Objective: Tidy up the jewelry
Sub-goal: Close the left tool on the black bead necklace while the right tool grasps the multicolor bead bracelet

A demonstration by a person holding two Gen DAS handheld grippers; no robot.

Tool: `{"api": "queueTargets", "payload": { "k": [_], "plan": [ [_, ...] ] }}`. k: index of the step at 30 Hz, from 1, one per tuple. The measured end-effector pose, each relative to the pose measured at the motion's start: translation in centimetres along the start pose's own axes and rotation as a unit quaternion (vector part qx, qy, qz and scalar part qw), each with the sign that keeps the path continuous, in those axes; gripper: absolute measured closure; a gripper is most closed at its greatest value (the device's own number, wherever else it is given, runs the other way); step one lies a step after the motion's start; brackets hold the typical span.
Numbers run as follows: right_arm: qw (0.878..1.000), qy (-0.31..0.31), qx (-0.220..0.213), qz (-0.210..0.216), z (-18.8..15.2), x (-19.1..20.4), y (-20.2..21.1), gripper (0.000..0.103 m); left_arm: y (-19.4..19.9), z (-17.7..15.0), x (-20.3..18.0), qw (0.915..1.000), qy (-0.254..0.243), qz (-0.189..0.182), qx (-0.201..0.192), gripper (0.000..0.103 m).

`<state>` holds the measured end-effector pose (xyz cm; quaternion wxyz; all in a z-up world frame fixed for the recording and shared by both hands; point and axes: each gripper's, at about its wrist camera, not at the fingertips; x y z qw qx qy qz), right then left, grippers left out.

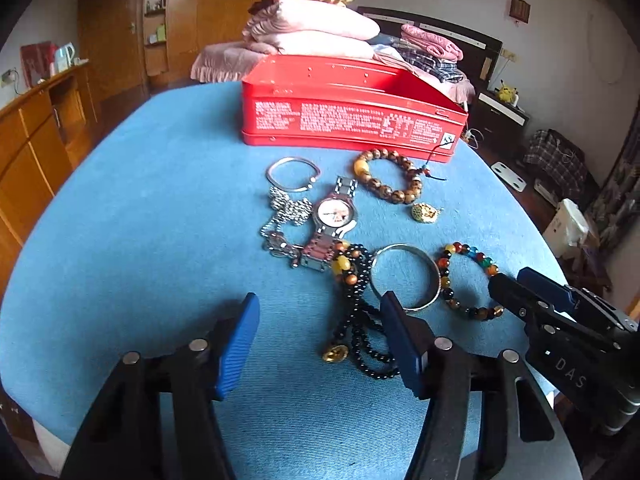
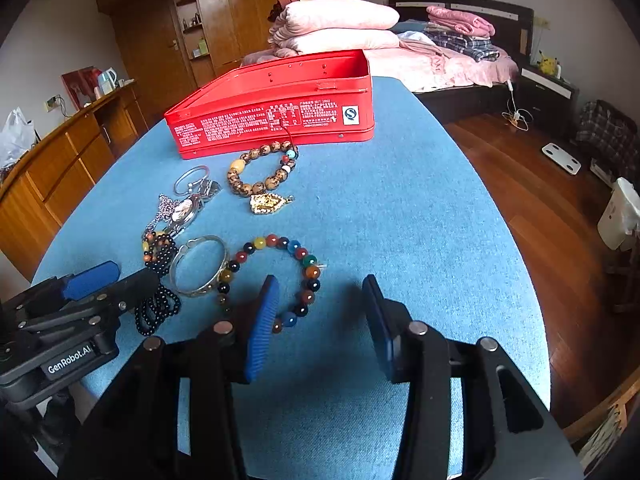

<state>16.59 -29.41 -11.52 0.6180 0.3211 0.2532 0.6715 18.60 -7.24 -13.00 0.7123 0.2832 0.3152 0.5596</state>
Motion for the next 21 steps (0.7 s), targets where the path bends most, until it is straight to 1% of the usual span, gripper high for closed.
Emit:
{"api": "queueTargets", "payload": {
  "k": [2, 4, 6, 7, 9, 10, 11, 12, 14, 17, 21],
  "plan": [
    [1.000, 0.000, 0.000, 0.000, 0.1, 0.0, 0.0, 0.061, -0.2, 0.0, -0.2, 1.0000, -0.003, 0.002, 0.002, 0.041],
    [1.000, -0.001, 0.000, 0.000, 0.1, 0.0, -0.1, 0.061, -0.4, 0.1, -0.3, 1.0000, -0.005, -0.002, 0.004, 0.044],
    [1.000, 0.000, 0.000, 0.000, 0.1, 0.0, -0.1, 0.061, -0.5, 0.2, -0.4, 0.9999, -0.005, -0.007, 0.008, 0.053],
    [1.000, -0.001, 0.000, 0.000, 0.1, 0.0, -0.1, 0.061, -0.5, 0.2, -0.4, 0.9999, -0.005, -0.012, 0.011, 0.055],
    [1.000, -0.001, 0.000, 0.000, 0.1, 0.0, -0.1, 0.060, -0.4, 0.4, -0.3, 0.9995, -0.002, -0.027, 0.014, 0.068],
    [1.000, -0.001, 0.000, 0.000, 0.1, 0.0, -0.1, 0.060, -0.4, 0.4, -0.2, 0.9993, 0.002, -0.035, 0.016, 0.072],
    [1.000, -0.001, 0.000, 0.000, 0.1, 0.0, -0.2, 0.060, -0.4, 0.5, -0.1, 0.9988, 0.005, -0.045, 0.017, 0.080],
    [1.000, -0.001, 0.000, 0.000, 0.1, 0.0, -0.2, 0.060, -0.5, 0.5, -0.1, 0.9983, 0.008, -0.054, 0.021, 0.081],
    [1.000, -0.002, 0.000, -0.001, 0.1, 0.0, -0.3, 0.060, -0.6, 0.5, -0.2, 0.9979, 0.002, -0.061, 0.021, 0.087],
    [1.000, -0.002, 0.000, -0.001, 0.2, 0.0, -0.4, 0.060, -0.4, 0.7, 0.4, 0.9973, 0.011, -0.069, 0.025, 0.089],
    [1.000, 0.001, 0.003, -0.002, 0.2, 0.1, -0.4, 0.060, 0.6, 0.9, 2.0, 0.9978, 0.024, -0.060, 0.018, 0.091]
  ]
}}
Point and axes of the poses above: each gripper's, at about its wrist camera, not at the fingertips, and y roughly against the way its jaws point, x to its left, z to its top, and after that the axes turned 1 degree about -z, right-handed
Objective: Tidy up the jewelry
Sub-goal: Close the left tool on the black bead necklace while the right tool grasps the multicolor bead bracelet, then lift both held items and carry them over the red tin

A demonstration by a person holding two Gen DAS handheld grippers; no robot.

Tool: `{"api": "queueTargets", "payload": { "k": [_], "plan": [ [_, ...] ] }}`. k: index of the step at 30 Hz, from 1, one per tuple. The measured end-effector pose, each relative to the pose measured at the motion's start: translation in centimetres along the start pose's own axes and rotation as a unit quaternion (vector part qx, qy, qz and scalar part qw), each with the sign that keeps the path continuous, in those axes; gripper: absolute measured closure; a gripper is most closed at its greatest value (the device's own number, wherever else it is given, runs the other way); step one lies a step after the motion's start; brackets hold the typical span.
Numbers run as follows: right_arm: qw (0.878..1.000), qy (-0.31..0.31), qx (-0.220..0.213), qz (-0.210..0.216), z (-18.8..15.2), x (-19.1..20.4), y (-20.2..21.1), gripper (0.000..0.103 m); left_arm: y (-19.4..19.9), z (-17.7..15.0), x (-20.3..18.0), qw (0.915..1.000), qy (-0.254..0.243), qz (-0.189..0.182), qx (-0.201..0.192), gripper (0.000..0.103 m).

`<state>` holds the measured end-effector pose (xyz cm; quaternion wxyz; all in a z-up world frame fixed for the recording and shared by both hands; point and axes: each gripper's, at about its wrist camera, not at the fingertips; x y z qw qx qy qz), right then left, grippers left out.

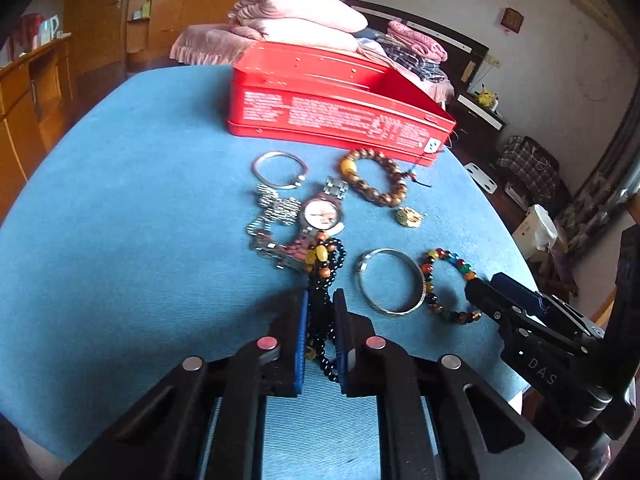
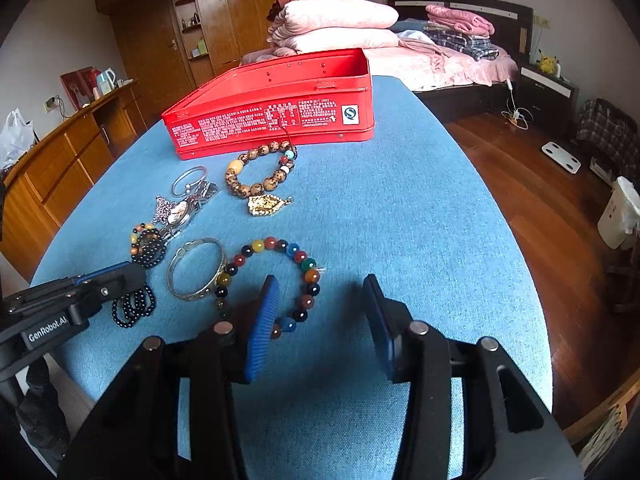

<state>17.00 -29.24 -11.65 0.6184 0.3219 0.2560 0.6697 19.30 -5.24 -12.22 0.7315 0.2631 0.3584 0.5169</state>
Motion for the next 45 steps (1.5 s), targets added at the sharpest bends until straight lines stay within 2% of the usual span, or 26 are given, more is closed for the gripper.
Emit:
{"api": "queueTargets", "payload": {
  "k": [5, 8, 9, 15, 17, 20, 21, 23, 29, 41, 45],
  "plan": [
    [1.000, 0.012, 0.005, -0.011, 0.1, 0.4, -0.4, 0.061, -0.1, -0.1, 0.6, 0.9998, -0.002, 0.018, 0.003, 0.090],
    [1.000, 0.015, 0.006, -0.013, 0.2, 0.4, -0.6, 0.065, -0.4, -0.3, 0.3, 0.9994, -0.012, 0.031, 0.005, 0.081],
    [1.000, 0.017, 0.007, -0.015, 0.3, 0.4, -0.6, 0.067, -0.5, -0.2, 0.3, 0.9995, -0.012, 0.028, 0.006, 0.076],
    [0.999, 0.026, 0.009, -0.019, 0.4, 0.7, -1.0, 0.075, -0.8, -0.1, -0.3, 0.9995, -0.019, 0.026, 0.002, 0.062],
    [0.999, 0.034, 0.009, -0.022, 0.5, 1.0, -1.1, 0.079, -1.0, -0.2, -0.5, 0.9991, -0.023, 0.035, -0.002, 0.063],
    [0.999, 0.037, 0.013, -0.013, 0.6, 1.1, -1.1, 0.090, -1.1, -0.2, -0.7, 0.9978, -0.029, 0.059, -0.008, 0.086],
    [0.999, 0.037, 0.014, -0.012, 0.6, 1.2, -1.1, 0.093, -1.1, -0.2, -0.3, 0.9980, -0.023, 0.059, -0.009, 0.088],
    [0.999, 0.039, 0.014, -0.010, 0.5, 1.2, -1.1, 0.096, -0.9, 0.0, 0.2, 0.9988, -0.016, 0.045, -0.005, 0.090],
    [1.000, 0.023, 0.013, 0.007, 0.5, 0.7, -0.3, 0.096, 0.3, 0.2, 1.4, 0.9997, -0.001, 0.024, -0.008, 0.091],
    [1.000, 0.014, -0.015, 0.019, 2.0, 0.2, 2.1, 0.096, 2.8, 1.8, 1.2, 0.9988, -0.005, 0.020, -0.044, 0.091],
    [0.999, 0.017, -0.023, 0.017, 3.0, 0.3, 2.3, 0.096, 2.8, 2.7, 0.8, 0.9982, -0.012, 0.031, -0.051, 0.091]
  ]
}}
Point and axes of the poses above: each gripper's, at about its wrist camera, not at the fingertips, and y roughly against the way its jaws point, x to its left, z to its top, and after that the axes turned 1 degree about -z, right-handed
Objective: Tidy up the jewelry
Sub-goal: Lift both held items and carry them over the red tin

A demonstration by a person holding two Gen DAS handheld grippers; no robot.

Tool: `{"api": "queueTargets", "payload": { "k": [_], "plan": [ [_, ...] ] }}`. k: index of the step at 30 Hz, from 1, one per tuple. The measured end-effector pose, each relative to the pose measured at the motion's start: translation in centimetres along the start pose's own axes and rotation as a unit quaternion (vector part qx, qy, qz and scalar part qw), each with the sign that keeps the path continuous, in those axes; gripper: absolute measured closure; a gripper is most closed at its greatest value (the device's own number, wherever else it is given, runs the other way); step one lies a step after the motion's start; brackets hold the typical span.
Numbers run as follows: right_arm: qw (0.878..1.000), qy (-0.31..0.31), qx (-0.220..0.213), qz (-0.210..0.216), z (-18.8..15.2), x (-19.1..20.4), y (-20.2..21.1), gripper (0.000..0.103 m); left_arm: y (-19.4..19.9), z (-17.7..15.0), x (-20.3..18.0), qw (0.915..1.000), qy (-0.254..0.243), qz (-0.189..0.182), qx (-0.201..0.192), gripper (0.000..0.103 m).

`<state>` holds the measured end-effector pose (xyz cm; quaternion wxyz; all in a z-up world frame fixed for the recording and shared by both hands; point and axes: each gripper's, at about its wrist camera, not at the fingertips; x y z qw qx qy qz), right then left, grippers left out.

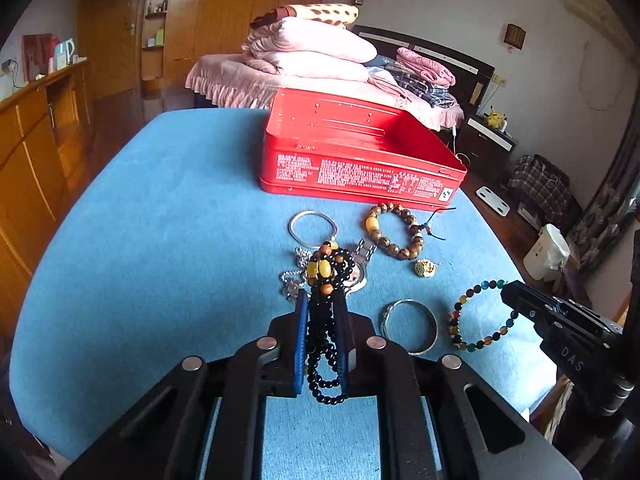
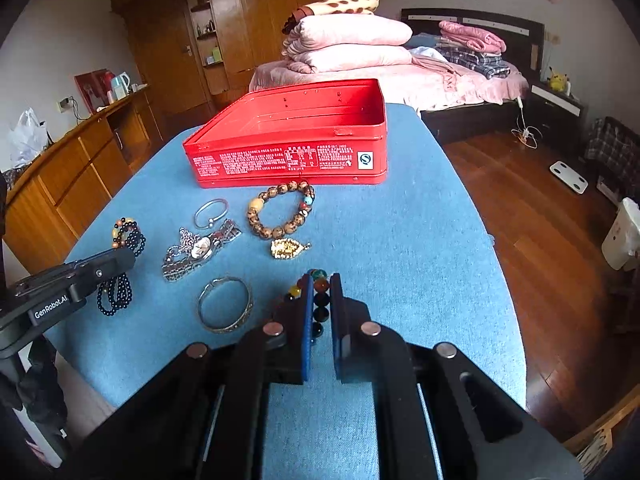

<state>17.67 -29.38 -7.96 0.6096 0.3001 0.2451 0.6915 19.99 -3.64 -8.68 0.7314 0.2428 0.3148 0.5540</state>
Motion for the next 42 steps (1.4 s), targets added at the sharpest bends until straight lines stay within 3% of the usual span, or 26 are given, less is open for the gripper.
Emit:
{"api": "queueTargets", "payload": {
  "k": [28, 42],
  "plan": [
    [1.000, 0.009, -0.027, 0.002, 7.0, -0.1, -2.0, 0.096, -4.5, 5.6, -1.7, 0.9990, -0.027, 0.034, -0.007, 0.090],
    [0.998, 0.018, -0.052, 0.015, 10.8, 0.3, -2.1, 0.096, -4.3, 10.5, -2.4, 0.9980, -0.031, 0.034, -0.042, 0.090]
  ]
}}
Point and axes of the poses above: each gripper's, at about its wrist camera, not at the fingertips, and y roughly against the way its jaws point, x to its left, z to its top, and after that the axes turned 1 degree about -z, right-handed
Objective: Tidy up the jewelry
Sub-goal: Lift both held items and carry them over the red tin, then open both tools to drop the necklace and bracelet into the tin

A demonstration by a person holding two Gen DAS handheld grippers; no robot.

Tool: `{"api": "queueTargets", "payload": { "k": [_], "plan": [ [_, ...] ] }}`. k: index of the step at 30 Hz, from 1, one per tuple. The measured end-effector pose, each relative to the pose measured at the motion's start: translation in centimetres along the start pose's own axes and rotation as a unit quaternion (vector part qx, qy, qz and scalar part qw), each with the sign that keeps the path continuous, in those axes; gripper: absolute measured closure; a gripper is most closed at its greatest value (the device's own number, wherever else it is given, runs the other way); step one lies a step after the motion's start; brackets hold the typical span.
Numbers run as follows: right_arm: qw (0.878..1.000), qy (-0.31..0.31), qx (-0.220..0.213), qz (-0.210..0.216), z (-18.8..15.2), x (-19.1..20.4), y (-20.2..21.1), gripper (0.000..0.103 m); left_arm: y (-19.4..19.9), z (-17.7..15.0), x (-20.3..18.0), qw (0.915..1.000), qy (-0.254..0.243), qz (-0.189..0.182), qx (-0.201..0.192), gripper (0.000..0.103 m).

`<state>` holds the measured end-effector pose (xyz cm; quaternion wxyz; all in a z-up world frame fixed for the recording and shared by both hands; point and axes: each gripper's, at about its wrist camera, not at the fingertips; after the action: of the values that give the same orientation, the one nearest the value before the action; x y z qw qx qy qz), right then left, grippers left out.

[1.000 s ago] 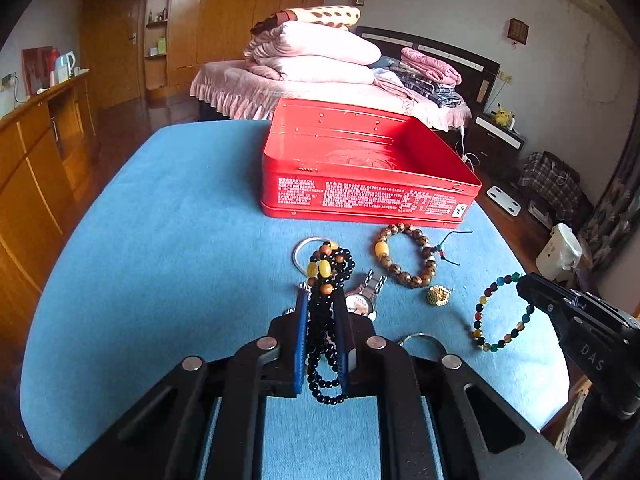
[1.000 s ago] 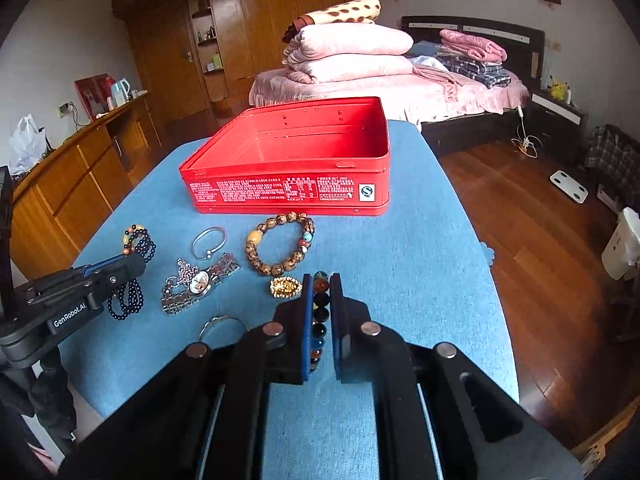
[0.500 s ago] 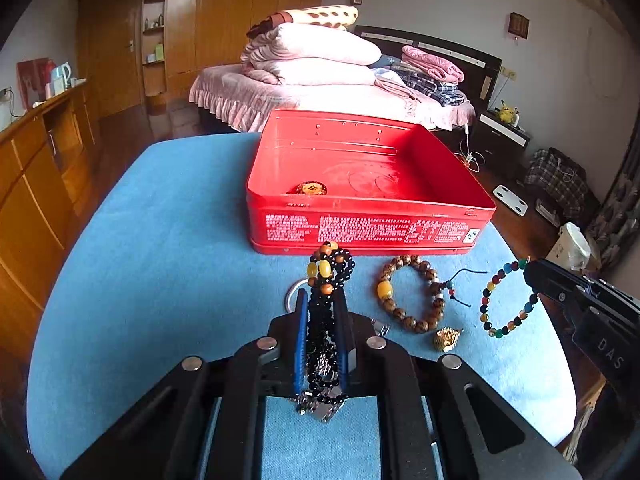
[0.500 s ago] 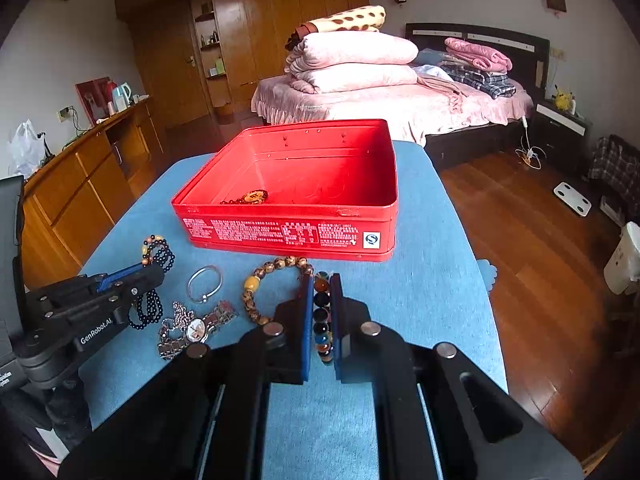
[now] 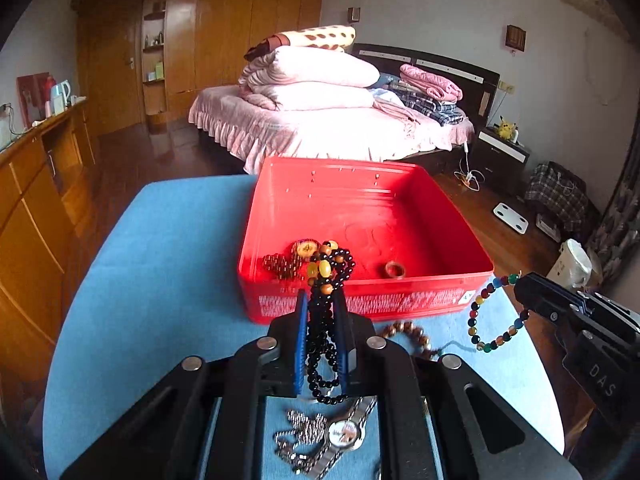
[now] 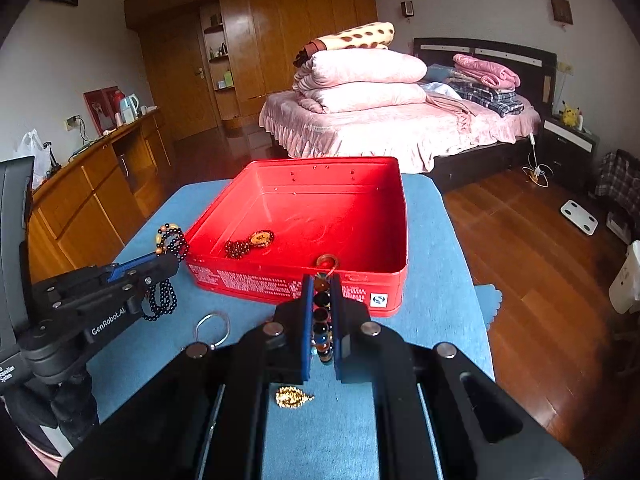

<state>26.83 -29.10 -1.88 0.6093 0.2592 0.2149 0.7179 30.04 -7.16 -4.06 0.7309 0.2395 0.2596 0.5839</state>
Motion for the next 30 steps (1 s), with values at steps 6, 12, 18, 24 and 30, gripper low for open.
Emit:
{"api": "queueTargets", "payload": {
  "k": [6, 12, 18, 24, 30],
  "plan": [
    [1.000, -0.001, -0.011, 0.008, 2.6, 0.1, -1.0, 0.096, -1.1, 2.3, -0.1, 1.0000, 0.006, -0.001, -0.006, 0.090],
    [1.000, -0.013, -0.006, 0.013, 4.3, -0.6, -3.2, 0.096, -3.7, 4.4, -0.3, 1.0000, 0.005, 0.004, 0.003, 0.090],
    [1.000, -0.020, 0.005, 0.014, 5.8, -1.4, -6.3, 0.096, -7.3, 5.7, -0.5, 0.9995, 0.004, 0.014, 0.028, 0.090],
    [1.000, -0.017, 0.014, 0.018, 7.3, -1.8, -8.6, 0.096, -10.2, 6.4, -0.1, 0.9986, 0.007, 0.022, 0.047, 0.090],
    [0.999, -0.026, 0.032, 0.021, 7.4, -2.4, -11.1, 0.096, -12.4, 6.3, 0.6, 0.9974, 0.014, 0.025, 0.066, 0.090]
  ]
}}
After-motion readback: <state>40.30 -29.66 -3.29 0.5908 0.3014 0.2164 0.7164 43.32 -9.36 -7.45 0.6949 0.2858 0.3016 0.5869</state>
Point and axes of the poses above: each gripper's, at about its wrist camera, not at the fingertips, and y roughly against the way its jaws point, x to its left, z to its top, and after that the axes turned 1 degree about -z, right-handed
